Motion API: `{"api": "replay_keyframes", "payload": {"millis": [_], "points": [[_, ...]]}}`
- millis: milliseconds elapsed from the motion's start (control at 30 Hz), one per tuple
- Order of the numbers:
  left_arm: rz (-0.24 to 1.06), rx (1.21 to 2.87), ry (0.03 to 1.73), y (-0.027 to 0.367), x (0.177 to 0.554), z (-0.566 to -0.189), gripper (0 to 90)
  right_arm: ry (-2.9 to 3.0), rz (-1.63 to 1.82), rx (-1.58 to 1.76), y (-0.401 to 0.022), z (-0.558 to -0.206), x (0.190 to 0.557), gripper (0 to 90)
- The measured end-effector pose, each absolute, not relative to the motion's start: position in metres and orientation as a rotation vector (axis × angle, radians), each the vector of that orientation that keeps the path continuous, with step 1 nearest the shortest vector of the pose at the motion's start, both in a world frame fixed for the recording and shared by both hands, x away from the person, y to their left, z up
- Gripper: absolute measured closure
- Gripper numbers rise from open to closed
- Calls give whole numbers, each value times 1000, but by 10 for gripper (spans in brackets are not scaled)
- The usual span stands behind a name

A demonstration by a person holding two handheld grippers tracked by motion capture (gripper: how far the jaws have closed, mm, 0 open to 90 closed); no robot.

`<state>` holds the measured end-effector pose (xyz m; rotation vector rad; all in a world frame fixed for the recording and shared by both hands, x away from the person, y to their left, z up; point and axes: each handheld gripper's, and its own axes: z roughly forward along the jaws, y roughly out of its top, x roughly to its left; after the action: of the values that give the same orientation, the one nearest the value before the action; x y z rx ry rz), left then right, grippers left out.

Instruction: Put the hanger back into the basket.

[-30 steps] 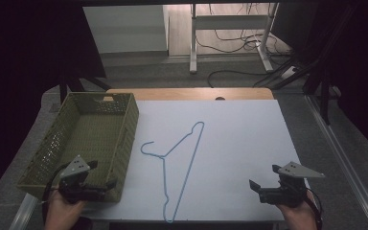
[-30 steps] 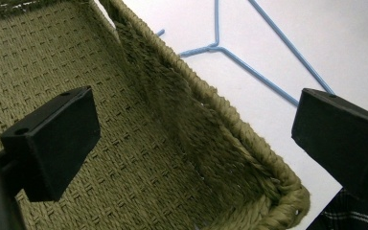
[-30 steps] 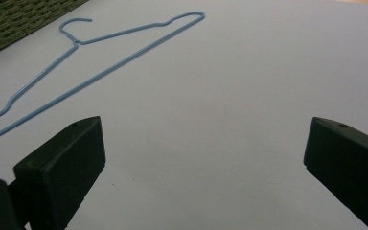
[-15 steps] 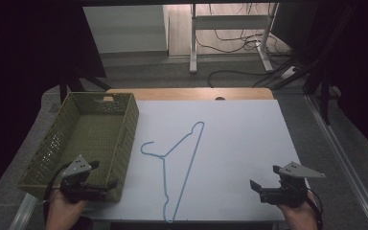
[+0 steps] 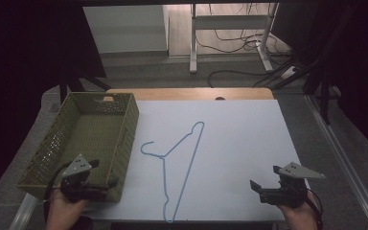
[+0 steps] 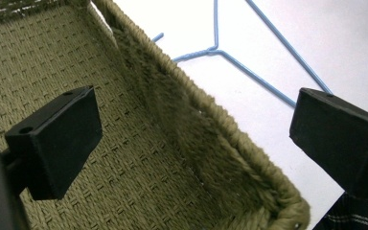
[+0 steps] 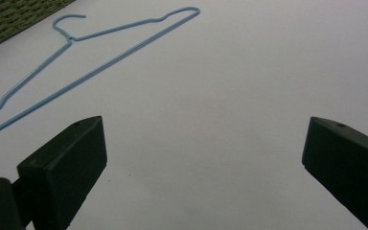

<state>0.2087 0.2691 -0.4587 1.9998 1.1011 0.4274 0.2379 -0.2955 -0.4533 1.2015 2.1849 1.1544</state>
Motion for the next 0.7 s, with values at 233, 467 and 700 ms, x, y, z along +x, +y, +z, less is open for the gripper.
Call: {"api": "replay_keyframes", "payload": {"millis": [233, 467, 700], "points": [[444, 1996, 1088, 266, 207, -455, 41, 2203, 1158, 1200, -290, -453, 239, 14], [446, 1987, 1077, 265, 207, -452, 41, 2222, 1162, 1177, -282, -452, 240, 12], [424, 1952, 1061, 259, 210, -443, 41, 2225, 1160, 1177, -282, -452, 240, 13]]}}
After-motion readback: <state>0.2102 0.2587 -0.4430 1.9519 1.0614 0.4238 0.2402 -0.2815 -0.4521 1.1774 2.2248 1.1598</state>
